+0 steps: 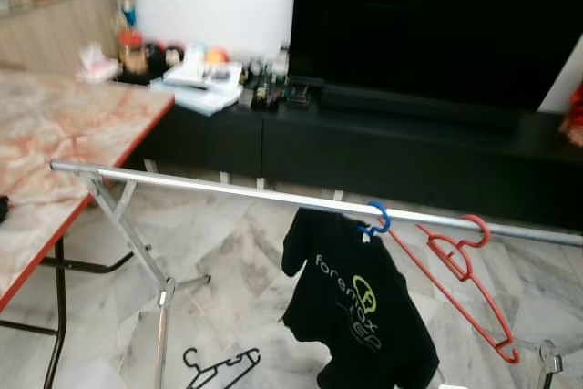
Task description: Hang hanger
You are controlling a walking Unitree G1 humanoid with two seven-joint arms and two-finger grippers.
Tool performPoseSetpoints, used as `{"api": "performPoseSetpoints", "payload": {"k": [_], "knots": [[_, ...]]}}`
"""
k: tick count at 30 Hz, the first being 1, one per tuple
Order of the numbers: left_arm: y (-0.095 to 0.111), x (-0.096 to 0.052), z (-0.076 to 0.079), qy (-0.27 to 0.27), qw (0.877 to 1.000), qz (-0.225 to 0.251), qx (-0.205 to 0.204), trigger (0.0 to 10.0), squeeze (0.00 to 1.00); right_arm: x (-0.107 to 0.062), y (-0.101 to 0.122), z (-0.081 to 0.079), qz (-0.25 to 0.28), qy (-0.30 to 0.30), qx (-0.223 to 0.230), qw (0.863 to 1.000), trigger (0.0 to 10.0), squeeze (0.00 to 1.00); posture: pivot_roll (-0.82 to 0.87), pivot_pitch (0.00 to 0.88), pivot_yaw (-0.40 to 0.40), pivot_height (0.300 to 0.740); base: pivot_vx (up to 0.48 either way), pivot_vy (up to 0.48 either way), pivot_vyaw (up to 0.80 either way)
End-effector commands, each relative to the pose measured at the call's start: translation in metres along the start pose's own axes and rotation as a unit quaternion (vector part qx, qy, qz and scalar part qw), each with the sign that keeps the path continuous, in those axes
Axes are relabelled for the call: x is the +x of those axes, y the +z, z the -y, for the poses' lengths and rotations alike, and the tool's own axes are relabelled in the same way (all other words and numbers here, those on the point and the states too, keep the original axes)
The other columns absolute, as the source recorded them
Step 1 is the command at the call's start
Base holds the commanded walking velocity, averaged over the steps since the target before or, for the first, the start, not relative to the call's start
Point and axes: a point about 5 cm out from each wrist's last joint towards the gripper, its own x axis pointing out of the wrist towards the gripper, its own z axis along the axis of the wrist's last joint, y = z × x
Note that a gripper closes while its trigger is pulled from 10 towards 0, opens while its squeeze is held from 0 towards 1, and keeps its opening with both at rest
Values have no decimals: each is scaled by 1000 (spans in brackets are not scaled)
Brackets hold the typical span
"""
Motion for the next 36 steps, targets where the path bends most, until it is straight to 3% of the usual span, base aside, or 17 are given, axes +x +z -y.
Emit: {"api": "performPoseSetpoints", "payload": {"k": [1, 11, 12, 13, 14, 16, 17, 18, 20, 23, 24, 25, 27, 29, 32, 34, 36], "knots": [[-5, 0, 3, -4, 1000, -3, -2, 10000, 0, -2, -8, 7, -17, -11, -5, 1000, 10000, 0, 61, 0, -39, 740, 0, 0, 0], [11, -2, 2, 29, 996, 88, -7, 10000, 0, -2, -7, 8, -18, -13, -10, 1000, 10000, 0, 108, 0, -62, 740, 0, 0, 0], [62, -1, -3, 28, 986, 166, 2, 10000, 0, -2, -7, 9, -17, -13, -11, 1000, 10000, 0, 109, 0, -63, 740, 0, 0, 0], [100, -4, -6, 27, 975, 222, 10, 10000, 0, -2, -7, 9, -17, -13, -11, 1000, 10000, 0, 111, 0, -64, 740, 0, 0, 0], [152, -15, -5, 12, 954, 298, 32, 10000, 0, -2, -7, 9, -17, -12, -14, 1000, 10000, 0, 114, 0, -66, 740, 0, 0, 0], [163, -18, -2, 0, 948, 315, 42, 10000, 0, -2, -7, 10, -17, -12, -16, 1000, 10000, 0, 114, 0, -66, 740, 0, 0, 0], [177, -23, 8, -33, 937, 337, 85, 10000, 0, -2, -7, 9, -17, -11, -18, 1000, 10000, 0, 109, 0, -64, 740, 0, 0, 0], [177, -23, 8, -33, 937, 337, 85, 10000, 0, -2, -7, 9, -17, -11, -18, 1000, 10000, 0, 109, 0, -64, 740, 0, 0, 0], [189, -28, 18, -65, 925, 350, 134, 10000, 0, -2, -7, 9, -17, -9, -22, 1000, 10000, 0, 107, 0, -63, 740, 0, 0, 0], [193, -29, 23, -90, 920, 353, 148, 10000, 0, -2, -7, 9, -16, -10, -21, 1000, 10000, 0, 104, 0, -59, 740, 0, 0, 0], [198, -33, 30, -125, 910, 349, 187, 10000, 0, -2, -7, 9, -16, -10, -21, 1000, 10000, 0, 101, 0, -57, 740, 0, 0, 0], [202, -38, 36, -151, 892, 344, 252, 10000, 0, -2, -7, 9, -16, -10, -21, 1000, 10000, 0, 100, 0, -54, 740, 0, 0, 0], [206, -42, 39, -157, 880, 345, 286, 10000, 0, -2, -7, 8, -17, -10, -20, 1000, 10000, 0, 99, 0, -54, 740, 0, 0, 0], [222, -51, 46, -159, 864, 369, 304, 10000, 0, -2, -7, 8, -17, -12, -20, 1000, 10000, 0, 99, 0, -50, 740, 0, 0, 0], [240, -60, 54, -165, 853, 395, 300, 10000, 0, -2, -7, 8, -16, -13, -17, 1000, 10000, 0, 95, 0, -48, 740, 0, 0, 0], [249, -63, 58, -165, 850, 401, 298, 10000, 0, -2, -7, 8, -16, -13, -16, 1000, 10000, 0, 91, 0, -46, 740, 0, 0, 0], [269, -67, 63, -148, 861, 403, 271, 10000, 0, -2, -7, 7, -15, -13, -15, 1000, 10000, 0, 82, 0, -41, 740, 0, 0, 0]]}}
